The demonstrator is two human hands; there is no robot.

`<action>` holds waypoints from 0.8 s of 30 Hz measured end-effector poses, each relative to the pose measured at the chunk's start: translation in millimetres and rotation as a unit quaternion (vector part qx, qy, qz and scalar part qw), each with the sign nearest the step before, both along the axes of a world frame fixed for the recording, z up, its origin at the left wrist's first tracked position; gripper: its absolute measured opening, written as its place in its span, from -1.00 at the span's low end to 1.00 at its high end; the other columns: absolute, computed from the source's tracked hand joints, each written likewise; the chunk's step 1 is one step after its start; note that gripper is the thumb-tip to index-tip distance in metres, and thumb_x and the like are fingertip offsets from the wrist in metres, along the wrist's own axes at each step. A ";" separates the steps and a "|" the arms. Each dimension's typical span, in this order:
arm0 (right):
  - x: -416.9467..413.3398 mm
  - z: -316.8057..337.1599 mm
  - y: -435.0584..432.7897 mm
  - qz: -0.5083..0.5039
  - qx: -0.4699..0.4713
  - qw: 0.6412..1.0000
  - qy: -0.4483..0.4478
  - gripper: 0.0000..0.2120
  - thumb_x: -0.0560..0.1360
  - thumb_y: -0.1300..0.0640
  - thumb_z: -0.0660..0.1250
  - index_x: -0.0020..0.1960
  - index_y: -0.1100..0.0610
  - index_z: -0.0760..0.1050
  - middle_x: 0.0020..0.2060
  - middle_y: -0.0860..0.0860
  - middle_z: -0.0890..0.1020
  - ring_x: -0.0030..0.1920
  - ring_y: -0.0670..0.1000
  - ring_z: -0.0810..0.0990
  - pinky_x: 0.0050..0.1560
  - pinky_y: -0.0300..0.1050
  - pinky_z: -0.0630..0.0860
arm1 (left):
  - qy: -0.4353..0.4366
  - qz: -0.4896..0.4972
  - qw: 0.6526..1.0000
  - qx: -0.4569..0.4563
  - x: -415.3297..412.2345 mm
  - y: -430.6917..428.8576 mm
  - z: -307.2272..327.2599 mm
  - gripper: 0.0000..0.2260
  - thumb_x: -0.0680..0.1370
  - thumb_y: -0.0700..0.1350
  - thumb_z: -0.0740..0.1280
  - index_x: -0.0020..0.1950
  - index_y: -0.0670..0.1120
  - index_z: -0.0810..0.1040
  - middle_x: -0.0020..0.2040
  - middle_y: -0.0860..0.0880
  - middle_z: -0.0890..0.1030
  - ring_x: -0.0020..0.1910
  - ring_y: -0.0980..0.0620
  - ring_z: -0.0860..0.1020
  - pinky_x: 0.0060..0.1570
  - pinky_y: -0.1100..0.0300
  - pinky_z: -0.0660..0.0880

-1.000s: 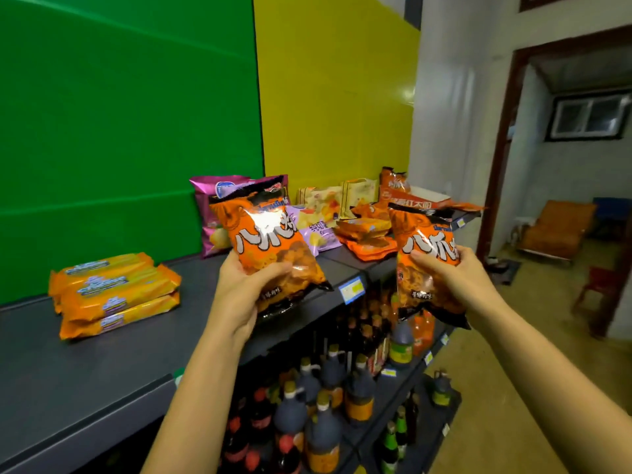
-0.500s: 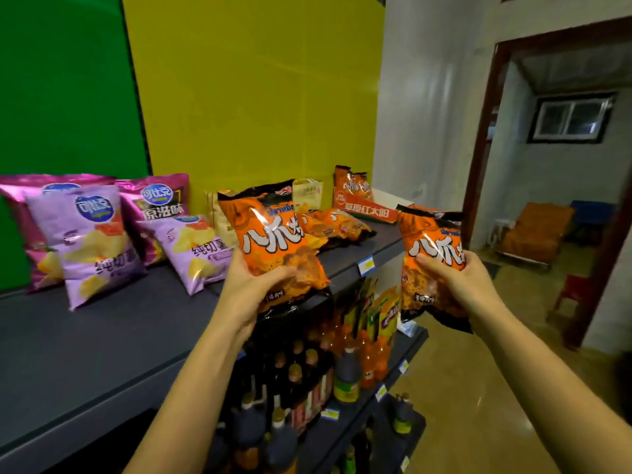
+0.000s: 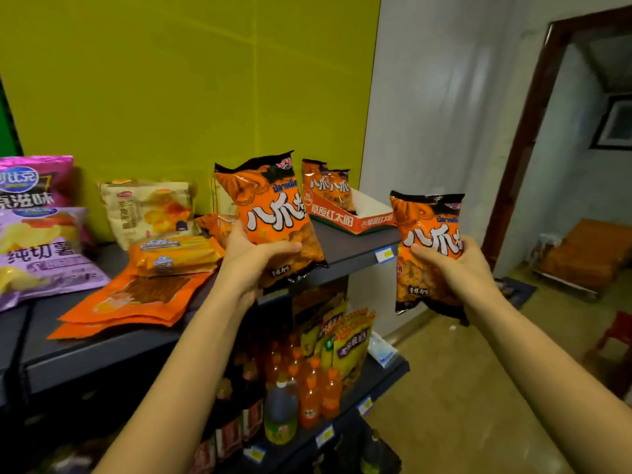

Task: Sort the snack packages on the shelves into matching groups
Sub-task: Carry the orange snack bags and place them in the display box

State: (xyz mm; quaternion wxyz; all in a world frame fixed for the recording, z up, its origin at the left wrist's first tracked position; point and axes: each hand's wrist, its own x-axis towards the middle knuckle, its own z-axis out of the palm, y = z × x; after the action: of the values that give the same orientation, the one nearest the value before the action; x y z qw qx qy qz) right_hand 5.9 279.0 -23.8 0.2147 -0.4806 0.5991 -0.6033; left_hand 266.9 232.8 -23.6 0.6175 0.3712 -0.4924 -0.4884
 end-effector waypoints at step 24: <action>-179.0 62.6 -359.3 0.136 -0.111 0.974 -0.144 -0.29 0.28 0.03 0.51 0.35 0.15 0.32 0.22 0.06 0.56 0.20 0.06 0.55 0.22 0.05 0.51 | -0.034 0.124 0.986 -0.102 -221.3 -301.2 59.6 -0.55 0.36 -0.30 0.44 0.24 -0.15 0.49 0.09 -0.05 0.62 0.00 0.03 0.57 -0.04 0.19 0.53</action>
State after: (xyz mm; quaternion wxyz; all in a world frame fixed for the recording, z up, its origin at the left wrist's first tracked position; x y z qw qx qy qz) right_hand -173.1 -80.3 38.8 0.3242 -0.4866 0.4204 -0.6938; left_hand 45.6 -68.4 36.0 0.6908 0.3807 -0.5106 -0.3422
